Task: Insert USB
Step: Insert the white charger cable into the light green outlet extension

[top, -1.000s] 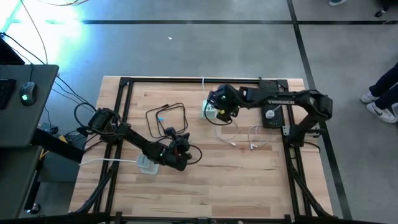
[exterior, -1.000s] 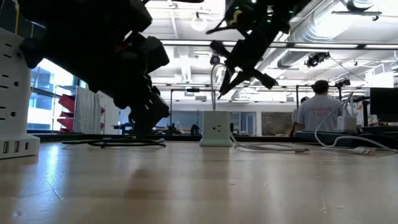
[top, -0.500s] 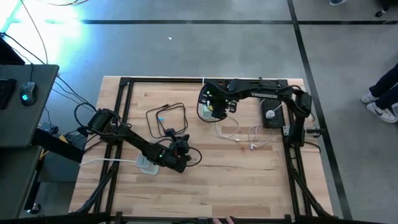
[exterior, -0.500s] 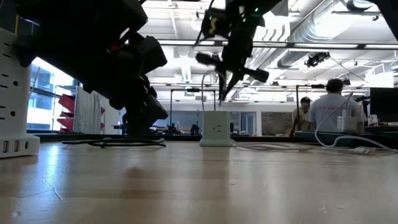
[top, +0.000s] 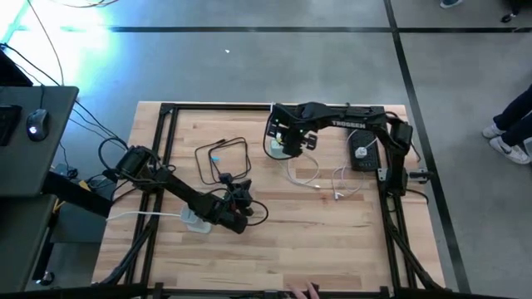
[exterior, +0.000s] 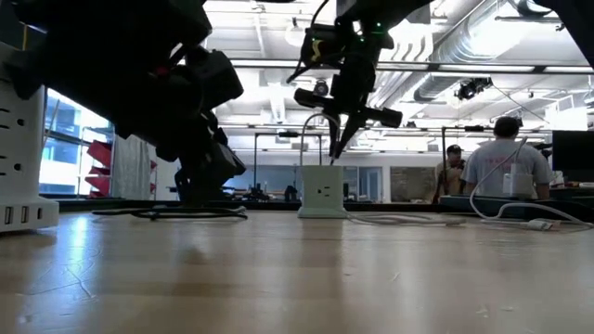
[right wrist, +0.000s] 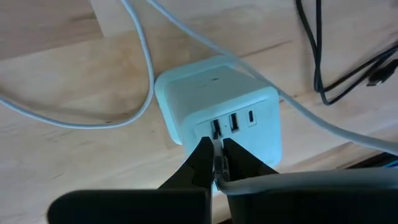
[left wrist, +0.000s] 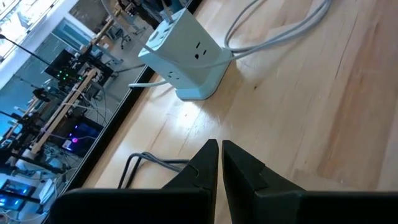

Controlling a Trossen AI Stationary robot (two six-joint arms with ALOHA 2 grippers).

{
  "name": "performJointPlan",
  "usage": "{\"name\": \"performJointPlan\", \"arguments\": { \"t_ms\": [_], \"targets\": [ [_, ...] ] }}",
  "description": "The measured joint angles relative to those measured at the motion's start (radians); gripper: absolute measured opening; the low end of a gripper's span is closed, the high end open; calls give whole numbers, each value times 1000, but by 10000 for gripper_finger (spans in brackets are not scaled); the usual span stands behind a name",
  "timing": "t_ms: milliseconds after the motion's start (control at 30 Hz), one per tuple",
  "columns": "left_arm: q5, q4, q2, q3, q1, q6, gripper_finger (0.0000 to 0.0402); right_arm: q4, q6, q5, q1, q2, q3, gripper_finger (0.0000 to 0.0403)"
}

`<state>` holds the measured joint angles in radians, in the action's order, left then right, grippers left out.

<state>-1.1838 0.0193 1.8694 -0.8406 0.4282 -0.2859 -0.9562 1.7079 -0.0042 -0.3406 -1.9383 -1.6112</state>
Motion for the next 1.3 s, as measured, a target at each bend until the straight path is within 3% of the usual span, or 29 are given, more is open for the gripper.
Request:
{"name": "performJointPlan", "arguments": {
  "t_ms": [267, 433, 700, 767, 833, 1000, 1200, 1300],
  "targets": [
    [-4, 0, 0, 0, -2, 0, 0, 0, -6, -27, 0, 1, 1, 0],
    [-24, 7, -24, 0, 3, 3, 0, -4, -162, -114, 24, 25, -20, 0],
    [-40, 108, -163, 0, 16, -77, 0, -29, -272, -187, 206, 122, -24, 0],
    [66, 102, -198, 0, 10, -41, 0, -18, -294, -188, 271, 132, -24, 0],
    [251, 64, -218, 0, -7, 25, 0, 2, -322, -180, 334, 132, -24, 0],
    [581, -173, -217, 17, -32, 225, 13, 51, -388, -167, 472, 131, 3, 0],
    [801, -432, -216, 52, -60, 296, 57, 133, -478, -82, 577, 130, 86, 0],
    [867, -457, -216, 55, -78, 286, 84, 228, -477, -23, 615, 130, 117, 0]
  ]
}}
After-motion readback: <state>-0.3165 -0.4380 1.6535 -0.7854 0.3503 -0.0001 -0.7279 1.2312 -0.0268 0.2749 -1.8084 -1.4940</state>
